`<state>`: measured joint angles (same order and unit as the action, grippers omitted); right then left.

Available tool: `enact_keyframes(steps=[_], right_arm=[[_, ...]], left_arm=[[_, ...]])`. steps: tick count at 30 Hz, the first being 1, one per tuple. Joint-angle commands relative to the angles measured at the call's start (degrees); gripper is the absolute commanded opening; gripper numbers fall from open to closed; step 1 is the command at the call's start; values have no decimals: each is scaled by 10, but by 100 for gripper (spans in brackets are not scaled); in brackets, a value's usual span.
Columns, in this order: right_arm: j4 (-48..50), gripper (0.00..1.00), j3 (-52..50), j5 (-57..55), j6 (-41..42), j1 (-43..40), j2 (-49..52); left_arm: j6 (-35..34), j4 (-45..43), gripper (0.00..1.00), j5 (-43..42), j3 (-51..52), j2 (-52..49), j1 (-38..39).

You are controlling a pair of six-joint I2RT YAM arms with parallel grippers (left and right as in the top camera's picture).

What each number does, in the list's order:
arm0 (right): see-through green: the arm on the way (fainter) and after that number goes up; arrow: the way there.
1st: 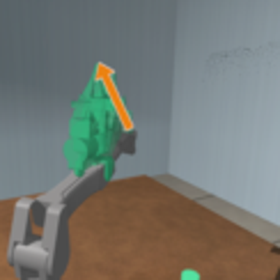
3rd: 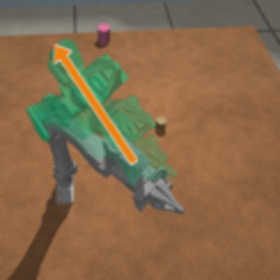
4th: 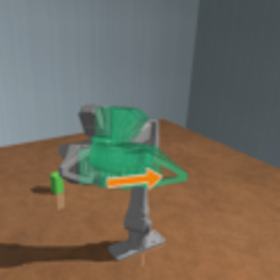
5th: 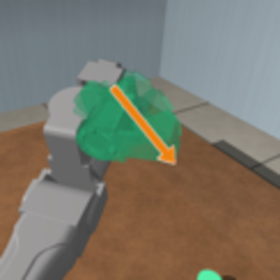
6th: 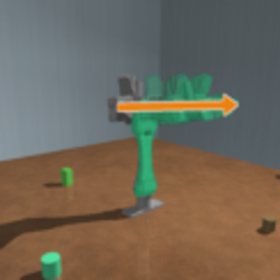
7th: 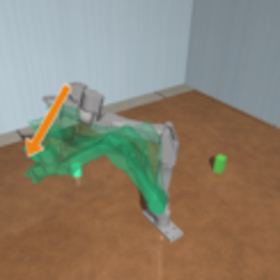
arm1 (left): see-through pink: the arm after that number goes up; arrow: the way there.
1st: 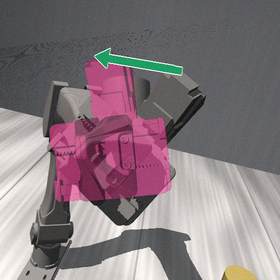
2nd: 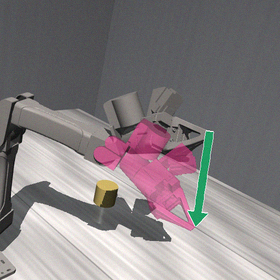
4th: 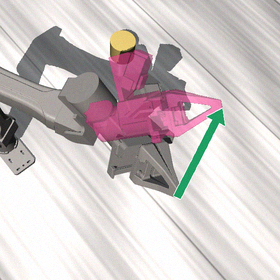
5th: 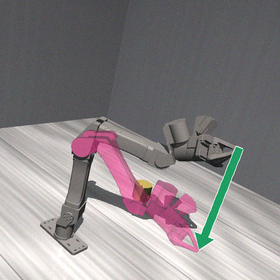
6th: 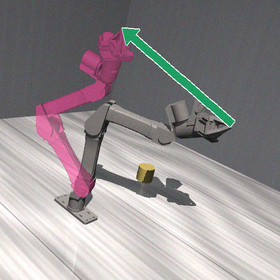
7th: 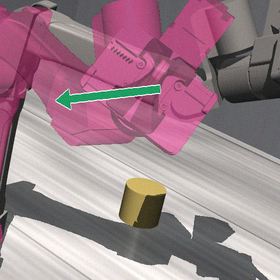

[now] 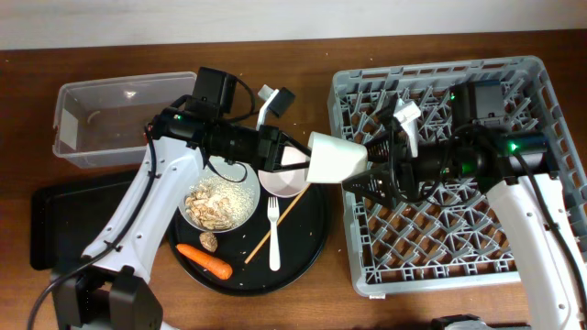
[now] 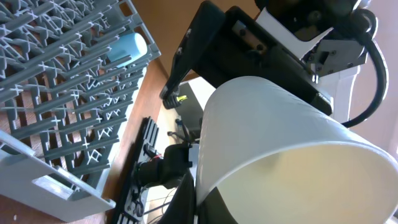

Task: Sort waste into correct bins and load items into the dishwasher rack
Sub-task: 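Pass the white cup from the left gripper to the right gripper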

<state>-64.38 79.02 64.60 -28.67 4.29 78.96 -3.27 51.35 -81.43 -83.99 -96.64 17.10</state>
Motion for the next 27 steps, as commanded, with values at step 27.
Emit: enact_keyframes(steps=[27], right_arm=[[7,58,7,86,7,2,2]], left_arm=[[-21,-30,18,40,-6,9,4]])
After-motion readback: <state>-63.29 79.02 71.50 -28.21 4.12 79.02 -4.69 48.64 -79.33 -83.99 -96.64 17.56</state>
